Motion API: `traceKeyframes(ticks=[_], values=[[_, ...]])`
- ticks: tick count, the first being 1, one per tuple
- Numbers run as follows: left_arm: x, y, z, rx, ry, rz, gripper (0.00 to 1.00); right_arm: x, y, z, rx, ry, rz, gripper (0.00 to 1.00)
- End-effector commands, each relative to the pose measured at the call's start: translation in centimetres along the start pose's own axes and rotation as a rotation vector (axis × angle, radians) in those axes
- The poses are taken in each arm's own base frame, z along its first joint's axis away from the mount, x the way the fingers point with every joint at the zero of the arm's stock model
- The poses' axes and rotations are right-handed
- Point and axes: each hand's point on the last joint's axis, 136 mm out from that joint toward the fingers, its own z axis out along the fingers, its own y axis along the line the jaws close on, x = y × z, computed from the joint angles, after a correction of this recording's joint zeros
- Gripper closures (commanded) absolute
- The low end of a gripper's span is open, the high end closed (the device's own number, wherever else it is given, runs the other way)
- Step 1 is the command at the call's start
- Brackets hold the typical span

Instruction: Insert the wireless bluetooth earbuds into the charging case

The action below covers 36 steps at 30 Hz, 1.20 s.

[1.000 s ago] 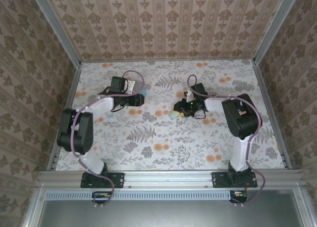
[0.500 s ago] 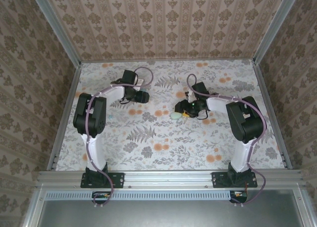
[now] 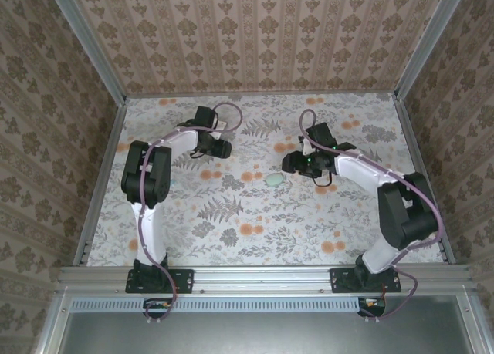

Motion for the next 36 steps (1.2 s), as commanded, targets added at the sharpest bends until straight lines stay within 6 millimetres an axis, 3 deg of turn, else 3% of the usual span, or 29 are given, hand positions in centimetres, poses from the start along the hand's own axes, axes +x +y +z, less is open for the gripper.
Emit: traceKeyframes(ticks=[1,7,11,15,18,26,36], values=[[0.0,-1.4,1.4,0.043,-0.001,0.058,0.48,-0.4,0.4,-2.4,0.033,-0.047,-0.041,0.41],[0.3,-2.6,0.6,0.062,-0.042,0.155,0.66,-1.6,2.5,-5.1,-0.028,-0.107,-0.059,0.41],[0.8,-5.3,-1.4,0.138,-0.101,0.278,0.73,-1.7,4.7,-5.6,-0.138,-0.09,-0.039,0.4],[2.1,-9.0,-4.5,0.252,-0.164,0.409,0.73,-1.3,7.1,-5.5,-0.281,-0.042,0.0,0.4],[3.6,-13.0,-7.3,0.392,-0.193,0.475,0.73,-0.7,8.6,-5.5,-0.376,-0.006,0.021,0.4],[6.6,-19.0,-13.6,0.605,-0.256,0.548,0.74,2.5,11.4,-5.5,-0.416,0.078,-0.018,0.39],[7.1,-22.2,-18.8,0.724,-0.319,0.593,0.74,4.8,13.0,-6.2,-0.419,0.116,-0.047,0.37]])
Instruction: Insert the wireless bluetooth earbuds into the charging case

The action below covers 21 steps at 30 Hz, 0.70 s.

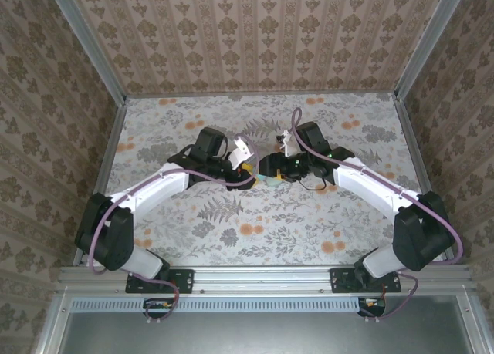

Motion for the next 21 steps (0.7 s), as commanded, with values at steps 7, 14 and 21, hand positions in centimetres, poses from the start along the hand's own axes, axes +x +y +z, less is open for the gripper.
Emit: traceKeyframes(ticks=[7,14,21], values=[[-1.6,-2.8,-1.5,0.067,-0.056,0.024,0.73,1.5,1.9,-0.8,-0.077,0.024,0.051,0.48],[-1.9,-1.8,-2.1,-0.019,-0.08,0.006,0.58,1.7,3.9,-1.4,-0.178,-0.003,0.117,0.77],[-3.9,-0.7,-6.5,-0.177,-0.326,-0.034,0.27,-0.8,5.7,-2.8,-0.333,-0.163,0.306,0.81]])
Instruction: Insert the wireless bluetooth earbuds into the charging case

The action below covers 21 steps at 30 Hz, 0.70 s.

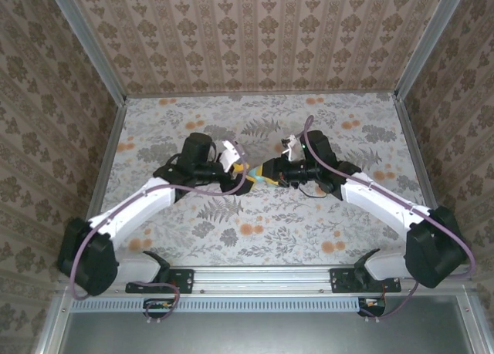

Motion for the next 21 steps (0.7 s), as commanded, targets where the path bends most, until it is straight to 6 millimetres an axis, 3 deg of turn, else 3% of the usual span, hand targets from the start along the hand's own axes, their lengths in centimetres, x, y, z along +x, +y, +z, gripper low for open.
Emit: traceKeyframes(ticks=[1,5,10,15,21], values=[[-2.8,0.9,-2.7,-0.078,-0.211,-0.036,0.25,-1.7,3.4,-0.9,-0.151,-0.108,0.092,0.81],[-3.3,-0.1,-4.4,-0.055,-0.365,-0.046,0.2,-1.9,4.9,-1.3,-0.18,-0.145,0.104,0.8],[-3.5,-1.4,-3.8,0.059,-0.389,-0.077,0.22,-1.2,6.7,-0.9,-0.213,-0.136,0.099,0.8],[-5.0,-1.9,-3.9,0.121,-0.458,-0.069,0.29,-0.6,7.7,-0.6,-0.256,-0.128,0.13,0.8],[-5.0,-1.9,-3.2,0.162,-0.447,-0.078,0.36,-0.3,8.4,-1.0,-0.284,-0.137,0.154,0.8]])
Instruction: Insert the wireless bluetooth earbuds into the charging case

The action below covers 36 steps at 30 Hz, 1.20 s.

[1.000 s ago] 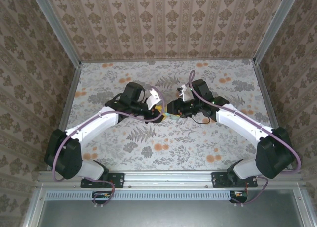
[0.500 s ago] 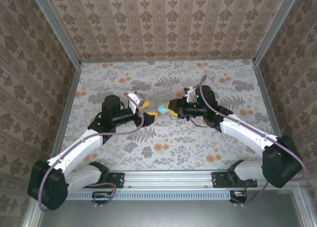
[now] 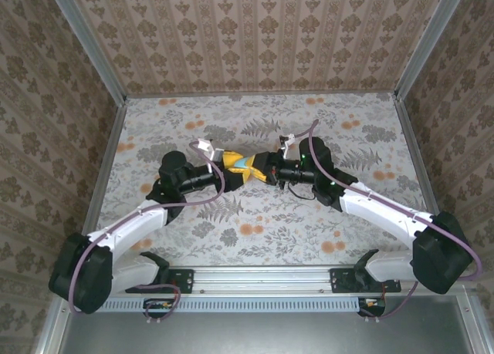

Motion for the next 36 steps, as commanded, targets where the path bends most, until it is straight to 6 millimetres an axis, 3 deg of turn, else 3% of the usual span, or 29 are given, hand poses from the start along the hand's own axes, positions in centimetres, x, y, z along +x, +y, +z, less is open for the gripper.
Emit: traceKeyframes(ticks=[1,4,7,14,18,20,22,23,25,32,36], values=[[-1.4,-1.2,0.1,0.071,-0.043,0.018,0.34,-0.3,2.5,-1.0,-0.076,-0.044,0.004,0.8],[-1.1,-1.3,0.1,0.078,-0.043,0.015,0.31,-0.4,2.4,-1.3,-0.075,-0.06,0.009,0.8],[-1.0,-1.6,-0.1,0.089,-0.045,0.02,0.35,-0.4,2.4,-1.3,-0.074,-0.058,0.015,0.81],[-1.4,-1.8,-0.5,0.103,-0.058,0.027,0.59,-0.3,2.4,-1.1,-0.077,-0.051,0.027,0.81],[-1.5,-1.7,-0.4,0.104,-0.06,0.027,0.67,-0.3,2.5,-1.2,-0.085,-0.052,0.036,0.8],[-1.5,-1.8,-0.4,0.108,-0.062,0.026,0.74,-0.2,2.6,-1.2,-0.082,-0.049,0.027,0.73],[-1.8,-1.8,-0.5,0.106,-0.068,0.028,0.77,-0.1,2.4,-1.3,-0.064,-0.042,0.01,0.57],[-1.9,-1.8,-0.6,0.107,-0.069,0.027,0.78,0.0,2.5,-1.4,-0.061,-0.041,-0.017,0.49],[-2.0,-1.8,-0.8,0.101,-0.06,0.023,0.79,0.1,2.5,-2.2,-0.036,-0.048,-0.096,0.45],[-1.6,-1.9,-2.7,0.097,0.041,-0.021,0.86,0.7,2.3,-8.2,0.219,-0.117,-0.66,0.45],[-1.4,-2.7,-3.4,0.111,0.09,-0.023,0.86,1.7,2.6,-7.6,0.248,-0.037,-0.789,0.45]])
